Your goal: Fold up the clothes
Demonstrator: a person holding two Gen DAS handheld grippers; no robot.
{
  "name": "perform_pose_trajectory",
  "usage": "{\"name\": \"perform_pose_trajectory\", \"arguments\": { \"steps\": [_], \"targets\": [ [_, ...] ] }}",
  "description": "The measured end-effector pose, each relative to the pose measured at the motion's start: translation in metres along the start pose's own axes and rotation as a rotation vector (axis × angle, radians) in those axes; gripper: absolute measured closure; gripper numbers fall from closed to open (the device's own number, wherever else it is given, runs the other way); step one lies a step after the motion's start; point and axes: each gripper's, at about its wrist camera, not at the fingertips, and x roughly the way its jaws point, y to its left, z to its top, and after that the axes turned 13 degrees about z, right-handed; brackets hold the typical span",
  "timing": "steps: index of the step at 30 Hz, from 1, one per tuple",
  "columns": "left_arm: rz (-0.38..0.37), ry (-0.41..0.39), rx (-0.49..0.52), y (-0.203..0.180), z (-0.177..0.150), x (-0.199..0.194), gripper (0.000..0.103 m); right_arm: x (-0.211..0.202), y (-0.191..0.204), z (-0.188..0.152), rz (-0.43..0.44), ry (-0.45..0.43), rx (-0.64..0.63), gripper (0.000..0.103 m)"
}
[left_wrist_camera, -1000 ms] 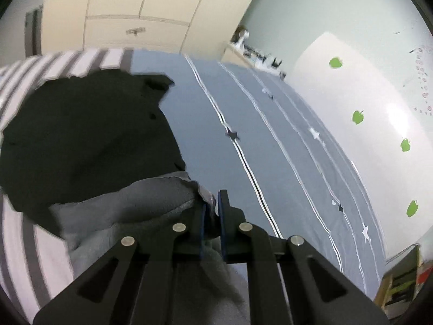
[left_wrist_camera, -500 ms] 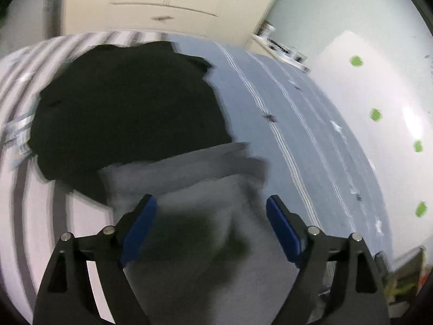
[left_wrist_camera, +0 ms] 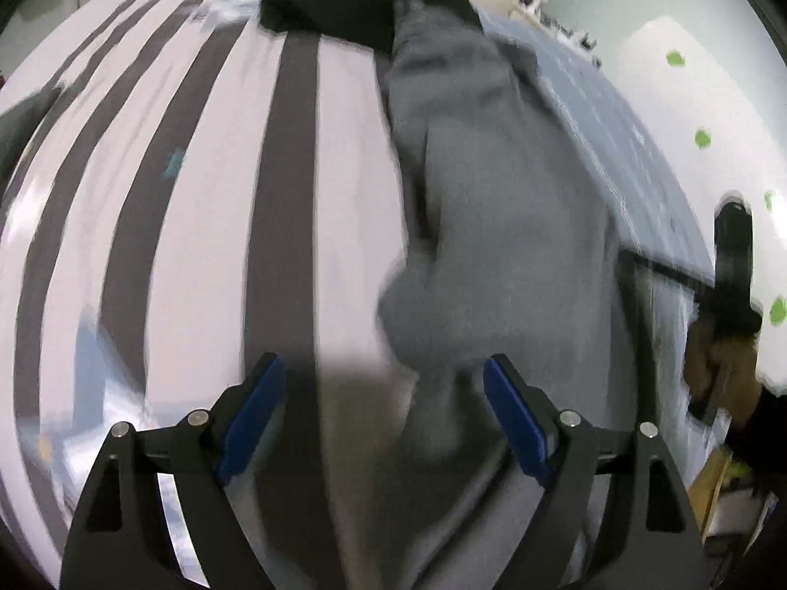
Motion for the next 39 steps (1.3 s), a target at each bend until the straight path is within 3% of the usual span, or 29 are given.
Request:
{"name": "perform_pose_trajectory", "arguments": {
  "steps": [3,6,11,12,13,18,25,31,36,39],
  "targets": [
    [0.034,0.054,0.007,0.009,-0.050,-0.011,0.022,-0.002,0.006,-0.022,-0.027,0.047,-0.019,0.078],
    [0.011,0.073,0.006,0.009,-0.085,-0.022,0.022,-0.005,0.014,-0.045,-0.039,0.092,-0.037,0.078],
    [0.023,0.061,0.126,-0.012,-0.126,-0.027,0.023,-0.016,0.032,-0.083,-0.071,0.136,-0.064,0.078],
    [0.032,0.059,0.153,-0.017,-0.131,-0.024,0.030,-0.018,0.034,-0.088,-0.075,0.136,-0.061,0.078],
    [0.041,0.057,0.180,-0.021,-0.136,-0.021,0.052,-0.021,0.036,-0.093,-0.079,0.134,-0.056,0.078],
    [0.021,0.047,0.181,-0.028,-0.143,-0.016,0.094,-0.032,0.042,-0.108,-0.112,0.114,-0.022,0.078],
    [-0.024,-0.011,0.149,-0.060,-0.148,-0.070,0.097,-0.062,0.046,-0.128,-0.113,0.089,0.015,0.078],
    [-0.118,-0.047,0.138,-0.135,-0.167,-0.115,0.097,-0.085,0.037,-0.137,-0.052,0.103,0.000,0.078],
    [-0.278,-0.061,0.130,-0.260,-0.169,-0.123,0.099,-0.123,0.019,-0.145,0.036,0.140,0.011,0.077],
    [-0.362,-0.067,0.139,-0.330,-0.173,-0.125,0.099,-0.148,0.008,-0.149,0.069,0.143,0.012,0.067]
  ]
}}
